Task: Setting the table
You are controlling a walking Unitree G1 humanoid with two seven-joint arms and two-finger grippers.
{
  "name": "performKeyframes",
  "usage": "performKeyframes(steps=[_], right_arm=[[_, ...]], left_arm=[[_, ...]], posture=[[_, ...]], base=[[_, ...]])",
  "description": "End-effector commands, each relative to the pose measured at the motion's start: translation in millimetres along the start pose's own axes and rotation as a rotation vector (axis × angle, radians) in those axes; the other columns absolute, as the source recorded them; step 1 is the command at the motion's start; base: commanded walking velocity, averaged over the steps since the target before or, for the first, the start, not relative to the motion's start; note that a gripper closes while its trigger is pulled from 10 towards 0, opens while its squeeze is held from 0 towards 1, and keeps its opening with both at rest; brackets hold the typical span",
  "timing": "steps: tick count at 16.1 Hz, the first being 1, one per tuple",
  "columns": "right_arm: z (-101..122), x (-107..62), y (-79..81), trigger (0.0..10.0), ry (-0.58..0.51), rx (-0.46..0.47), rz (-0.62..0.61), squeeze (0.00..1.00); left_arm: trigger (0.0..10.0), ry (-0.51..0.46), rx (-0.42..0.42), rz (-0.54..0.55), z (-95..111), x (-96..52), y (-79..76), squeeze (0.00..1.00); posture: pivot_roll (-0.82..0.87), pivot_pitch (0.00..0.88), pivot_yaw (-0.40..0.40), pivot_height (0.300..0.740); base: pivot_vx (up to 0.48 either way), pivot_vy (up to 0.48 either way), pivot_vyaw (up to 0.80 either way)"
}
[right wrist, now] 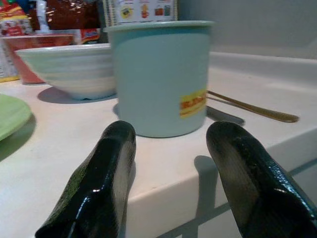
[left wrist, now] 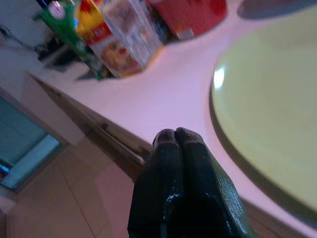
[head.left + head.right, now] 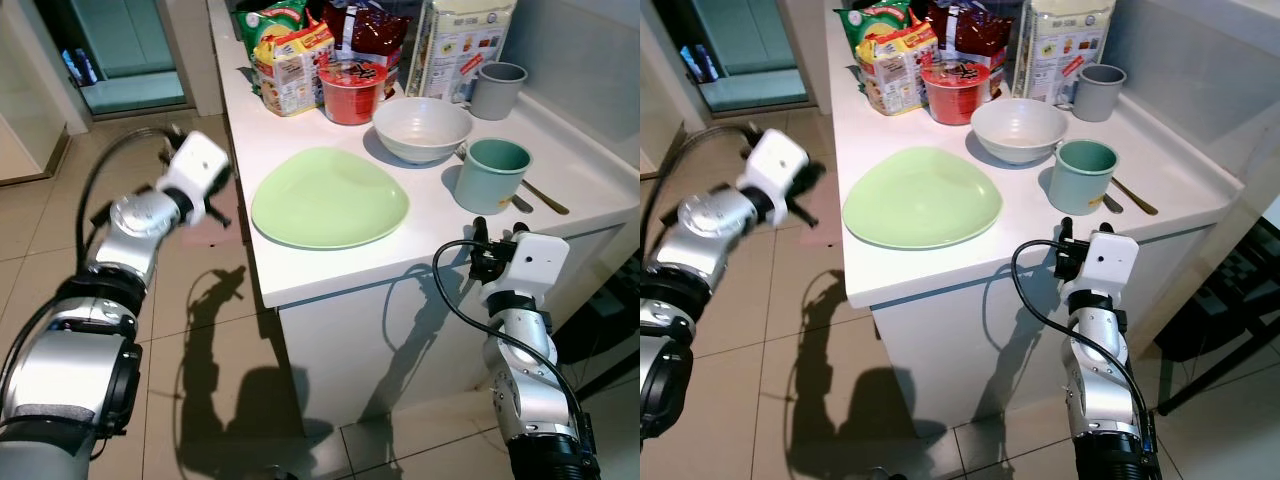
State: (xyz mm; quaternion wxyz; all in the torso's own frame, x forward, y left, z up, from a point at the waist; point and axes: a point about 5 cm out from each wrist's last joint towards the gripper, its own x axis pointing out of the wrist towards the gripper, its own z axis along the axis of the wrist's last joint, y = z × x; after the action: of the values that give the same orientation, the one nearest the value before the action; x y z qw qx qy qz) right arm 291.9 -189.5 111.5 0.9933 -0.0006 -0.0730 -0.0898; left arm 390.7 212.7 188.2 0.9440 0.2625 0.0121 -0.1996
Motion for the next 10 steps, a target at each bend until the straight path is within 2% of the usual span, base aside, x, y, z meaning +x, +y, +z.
performKeyframes(steps=[1, 3, 5, 8, 10], right_arm=[[-3, -0.3, 0.3, 10.0, 0.013, -0.006, 0.004, 0.0], [-3, -0.1, 1.7, 10.0, 0.015, -0.004, 0.007, 0.0], [-4, -0.6, 2.5, 10.0, 0.018, -0.003, 0.009, 0.0], [-5, 0.4, 3.5, 10.0, 0.02, -0.003, 0.016, 0.0], [-4, 0.8, 3.3, 10.0, 0.019, -0.003, 0.016, 0.0]], left_arm=[[10.0, -0.047, 0.003, 0.001, 11, 1.1, 4.3, 0.0], [10.0, -0.105, -0.004, -0.021, 21, 2.4, -0.8, 0.0], [10.0, -0.141, -0.049, -0.04, 24, 2.5, -9.1, 0.0], [10.0, -0.135, -0.218, -0.037, 10, 3.2, -23.8, 0.0], [10.0, -0.118, -0.285, -0.046, 2, 3.0, -33.1, 0.0]], posture=[[0.01, 0.0, 0.062, 0.74], [0.02, 0.0, 0.061, 0.74], [0.02, 0.0, 0.06, 0.74], [0.03, 0.0, 0.053, 0.74], [0.03, 0.0, 0.053, 0.74]], base=[[0.0, 0.0, 0.0], [0.0, 0.0, 0.0], [0.0, 0.0, 0.0], [0.0, 0.0, 0.0], [0.0, 0.0, 0.0]])
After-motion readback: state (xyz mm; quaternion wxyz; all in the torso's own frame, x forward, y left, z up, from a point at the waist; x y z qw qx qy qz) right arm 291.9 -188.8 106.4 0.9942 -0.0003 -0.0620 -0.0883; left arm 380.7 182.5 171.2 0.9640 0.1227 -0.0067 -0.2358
